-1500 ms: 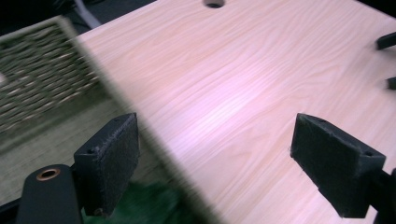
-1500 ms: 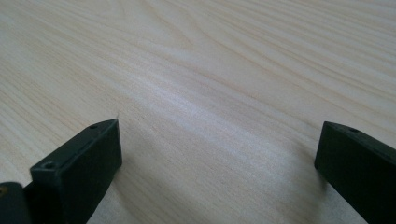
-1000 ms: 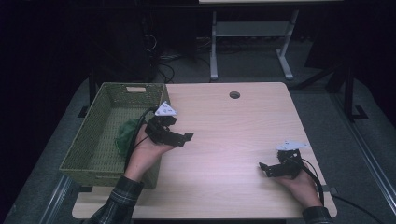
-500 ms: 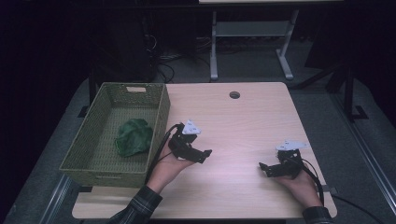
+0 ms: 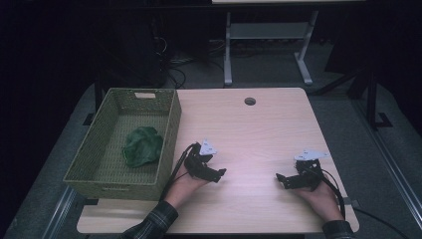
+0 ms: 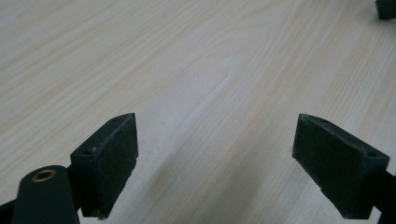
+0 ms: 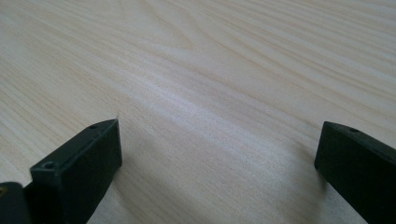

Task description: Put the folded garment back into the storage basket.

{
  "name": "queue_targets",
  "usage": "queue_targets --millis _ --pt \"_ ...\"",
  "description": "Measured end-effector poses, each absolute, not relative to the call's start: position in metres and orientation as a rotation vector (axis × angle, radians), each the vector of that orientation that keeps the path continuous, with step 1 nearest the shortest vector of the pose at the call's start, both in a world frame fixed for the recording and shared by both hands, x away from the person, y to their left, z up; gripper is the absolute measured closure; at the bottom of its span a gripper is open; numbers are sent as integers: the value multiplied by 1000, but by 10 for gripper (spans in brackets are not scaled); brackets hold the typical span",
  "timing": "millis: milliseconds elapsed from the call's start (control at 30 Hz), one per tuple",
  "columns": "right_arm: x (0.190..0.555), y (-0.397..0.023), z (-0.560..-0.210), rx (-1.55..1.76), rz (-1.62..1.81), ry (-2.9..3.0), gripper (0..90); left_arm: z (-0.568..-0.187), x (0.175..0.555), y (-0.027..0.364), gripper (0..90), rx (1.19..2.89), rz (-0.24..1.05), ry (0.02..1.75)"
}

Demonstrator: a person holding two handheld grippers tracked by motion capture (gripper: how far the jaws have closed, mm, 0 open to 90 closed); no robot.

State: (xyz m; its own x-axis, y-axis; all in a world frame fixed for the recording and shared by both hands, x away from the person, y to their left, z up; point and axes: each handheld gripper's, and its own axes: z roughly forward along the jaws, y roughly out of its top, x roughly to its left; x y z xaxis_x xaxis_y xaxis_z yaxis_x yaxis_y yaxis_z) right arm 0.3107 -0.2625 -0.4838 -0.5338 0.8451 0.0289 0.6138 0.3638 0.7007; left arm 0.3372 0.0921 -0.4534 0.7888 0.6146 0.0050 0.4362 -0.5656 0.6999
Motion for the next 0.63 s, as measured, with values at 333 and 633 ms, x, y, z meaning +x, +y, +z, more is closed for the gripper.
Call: queue_targets --millis 333,633 --pt "311 -262 -484 1284 961 2293 3 -470 335 88 139 2320 349 758" --pt "311 -263 -484 1283 961 2293 3 -474 336 92 133 2291 307 772"
